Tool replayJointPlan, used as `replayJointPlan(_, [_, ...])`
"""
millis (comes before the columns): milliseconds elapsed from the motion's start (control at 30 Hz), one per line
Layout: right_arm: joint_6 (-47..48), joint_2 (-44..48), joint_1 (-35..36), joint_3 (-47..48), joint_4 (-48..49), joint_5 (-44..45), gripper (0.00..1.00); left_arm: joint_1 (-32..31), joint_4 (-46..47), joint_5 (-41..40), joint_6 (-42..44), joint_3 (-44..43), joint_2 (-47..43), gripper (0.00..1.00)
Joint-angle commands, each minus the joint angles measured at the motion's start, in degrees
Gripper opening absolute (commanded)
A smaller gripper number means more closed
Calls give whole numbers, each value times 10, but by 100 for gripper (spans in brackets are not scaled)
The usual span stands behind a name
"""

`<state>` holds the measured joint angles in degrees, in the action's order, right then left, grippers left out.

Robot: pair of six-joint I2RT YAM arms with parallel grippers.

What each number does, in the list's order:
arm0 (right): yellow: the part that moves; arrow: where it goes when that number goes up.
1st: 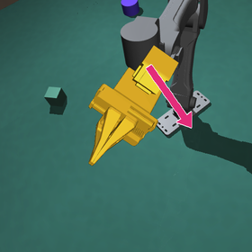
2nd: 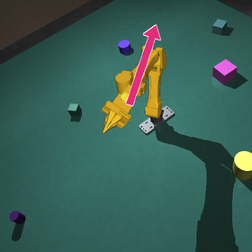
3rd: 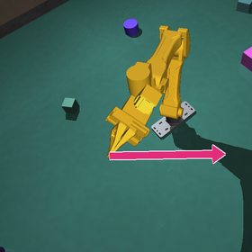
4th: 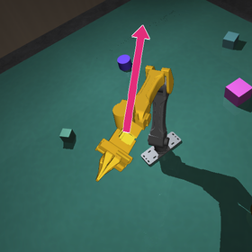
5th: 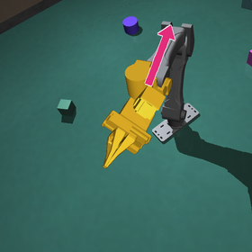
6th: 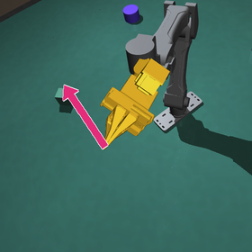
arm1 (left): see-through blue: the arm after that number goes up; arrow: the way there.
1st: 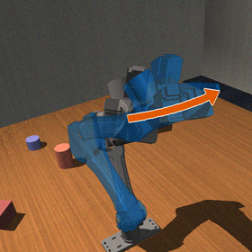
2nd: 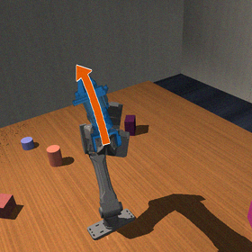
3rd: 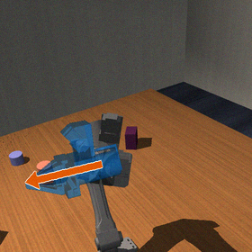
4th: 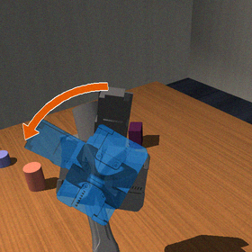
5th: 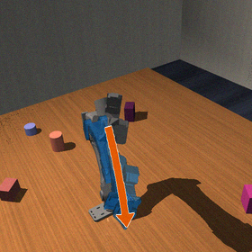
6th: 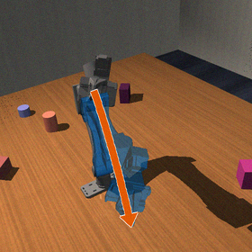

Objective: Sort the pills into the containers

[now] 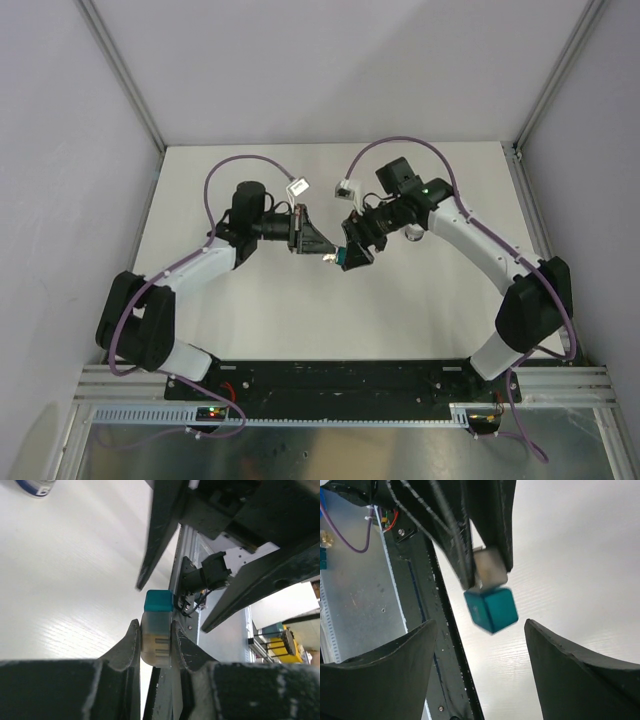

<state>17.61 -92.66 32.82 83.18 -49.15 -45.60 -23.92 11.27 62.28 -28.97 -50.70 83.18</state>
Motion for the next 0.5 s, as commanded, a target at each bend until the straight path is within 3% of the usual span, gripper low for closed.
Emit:
replayJointPlan(0, [-5, 49, -26, 9, 11, 26, 77, 22, 12, -27, 8, -15, 25, 0])
replayJointPlan(233, [-16, 115, -61, -44, 52, 85, 78, 35, 12, -79, 8, -56, 98, 0])
replayJointPlan(467, [-10, 186, -102, -110, 87, 115, 78, 35, 49, -107, -50, -97, 196, 0])
